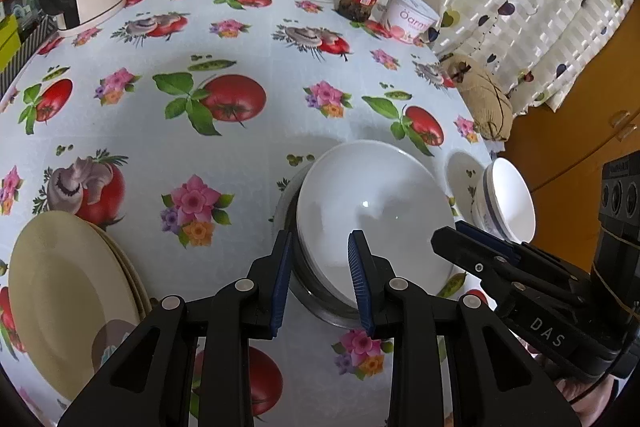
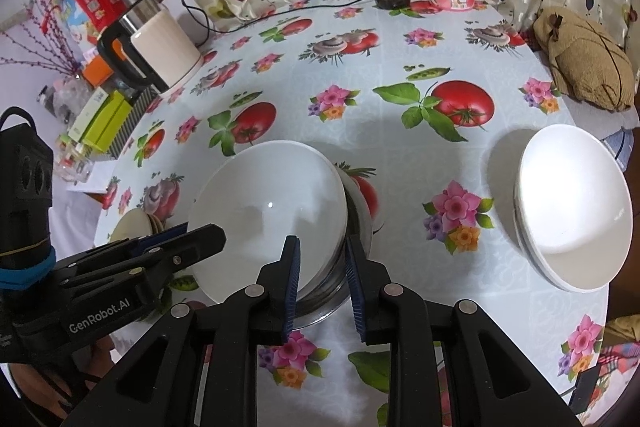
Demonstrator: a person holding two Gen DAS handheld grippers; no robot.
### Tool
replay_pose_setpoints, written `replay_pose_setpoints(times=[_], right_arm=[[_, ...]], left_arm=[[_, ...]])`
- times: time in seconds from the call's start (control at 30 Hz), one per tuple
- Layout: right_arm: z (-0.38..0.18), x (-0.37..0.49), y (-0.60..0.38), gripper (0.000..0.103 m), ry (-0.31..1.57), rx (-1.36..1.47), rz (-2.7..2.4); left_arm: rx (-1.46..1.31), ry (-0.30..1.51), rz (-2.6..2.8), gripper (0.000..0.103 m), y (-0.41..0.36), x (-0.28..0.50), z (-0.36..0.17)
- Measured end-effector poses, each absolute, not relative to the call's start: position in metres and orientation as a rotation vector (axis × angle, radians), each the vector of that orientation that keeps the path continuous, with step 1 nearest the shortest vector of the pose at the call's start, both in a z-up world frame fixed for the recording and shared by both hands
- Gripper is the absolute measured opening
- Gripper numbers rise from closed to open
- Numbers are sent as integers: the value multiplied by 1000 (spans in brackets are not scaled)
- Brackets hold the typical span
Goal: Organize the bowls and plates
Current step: 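Lower the white bowl into the steel bowl with both grippers, then open both grippers and move them toward the other white bowl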
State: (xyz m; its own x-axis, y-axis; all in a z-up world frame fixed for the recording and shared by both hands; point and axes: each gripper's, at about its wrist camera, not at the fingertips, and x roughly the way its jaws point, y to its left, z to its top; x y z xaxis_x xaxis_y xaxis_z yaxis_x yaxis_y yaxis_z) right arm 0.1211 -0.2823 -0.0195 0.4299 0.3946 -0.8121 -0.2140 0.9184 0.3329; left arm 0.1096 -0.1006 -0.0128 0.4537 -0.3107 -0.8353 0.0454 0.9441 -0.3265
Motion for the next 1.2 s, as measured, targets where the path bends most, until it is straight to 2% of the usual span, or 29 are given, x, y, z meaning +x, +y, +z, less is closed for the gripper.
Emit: replay_pose_setpoints(times=[0.43,0.67,1.2], right_arm=[[5,113,-303,34,983,192,344],[19,105,-328,49,935,189,299],[29,94,-378,54,878,186,181]], left_arm=[[-258,1010,-214,30,-102,111,10],[-220,995,-255,30,-121,114,20],[-124,999,-388,30,-183,122,33]])
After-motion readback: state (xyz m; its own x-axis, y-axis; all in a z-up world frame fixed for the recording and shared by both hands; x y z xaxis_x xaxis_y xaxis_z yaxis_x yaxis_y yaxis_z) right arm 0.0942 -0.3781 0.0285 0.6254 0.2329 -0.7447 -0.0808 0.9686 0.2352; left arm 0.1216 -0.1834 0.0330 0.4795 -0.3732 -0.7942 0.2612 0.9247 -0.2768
